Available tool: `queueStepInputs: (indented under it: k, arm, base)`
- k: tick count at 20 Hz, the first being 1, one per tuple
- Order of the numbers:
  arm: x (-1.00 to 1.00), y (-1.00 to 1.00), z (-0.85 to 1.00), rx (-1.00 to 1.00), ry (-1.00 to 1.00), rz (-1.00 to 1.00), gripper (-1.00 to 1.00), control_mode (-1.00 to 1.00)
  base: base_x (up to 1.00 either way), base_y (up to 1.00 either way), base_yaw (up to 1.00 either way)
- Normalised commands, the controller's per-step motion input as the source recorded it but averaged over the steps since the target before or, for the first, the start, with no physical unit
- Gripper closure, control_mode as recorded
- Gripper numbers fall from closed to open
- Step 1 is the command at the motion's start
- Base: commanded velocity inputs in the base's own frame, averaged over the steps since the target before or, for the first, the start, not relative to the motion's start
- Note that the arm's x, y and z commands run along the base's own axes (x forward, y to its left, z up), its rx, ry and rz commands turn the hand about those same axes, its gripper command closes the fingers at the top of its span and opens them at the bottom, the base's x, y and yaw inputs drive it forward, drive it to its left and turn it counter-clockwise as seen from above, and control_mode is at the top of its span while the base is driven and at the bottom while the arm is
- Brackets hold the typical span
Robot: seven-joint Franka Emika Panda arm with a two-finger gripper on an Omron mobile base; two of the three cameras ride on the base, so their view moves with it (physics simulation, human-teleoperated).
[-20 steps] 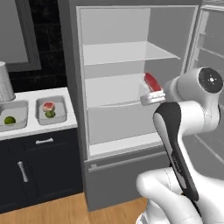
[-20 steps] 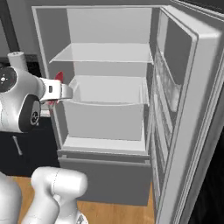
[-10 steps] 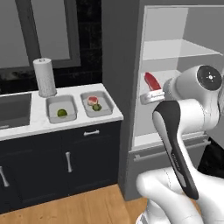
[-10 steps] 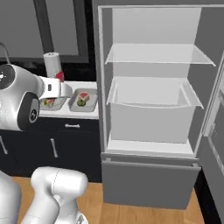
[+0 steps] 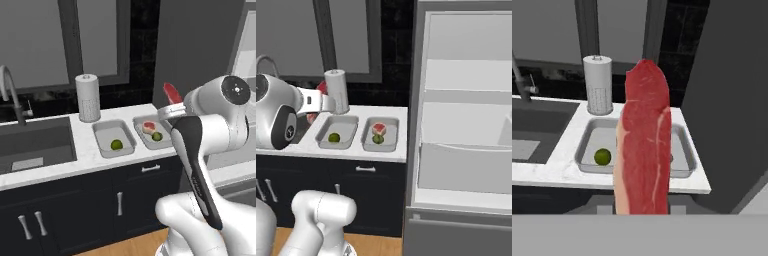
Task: Place one lime and one steak in each tupperware on the nearby counter, to pack two identical lunches.
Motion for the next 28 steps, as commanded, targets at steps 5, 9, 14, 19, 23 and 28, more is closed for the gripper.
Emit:
queueStepInputs:
  k: [5,9,14,19,23,28]
  arm:
    - [0.0,0.0,0.0,0.0,0.0,0.0,1.0,1.0]
    - [0.0,0.0,0.0,0.0,0.0,0.0,1.0,1.0]
    - [0.09,0.12,-0.22,-0.01,0.03,0.0,1.0,-1.0]
    - [0.22,0.0,-0.59,0.0,0.19,0.0,1.0,-1.0]
    - [0.05,-0.09,-0.46,0.0,0.17,0.04,1.0,-1.0]
    - [0.0,-0.12,-0.39,-0.05,0.08,0.2,1.0,-1.0]
  base:
    - [0.96,0.29,0.0]
    - [0.46,0.75,0.0]
    - [0.19,0.4,0.0]
    - [0.0,0.0,0.0]
    - [0.0,0.0,0.0]
    - [0.0,0.0,0.0]
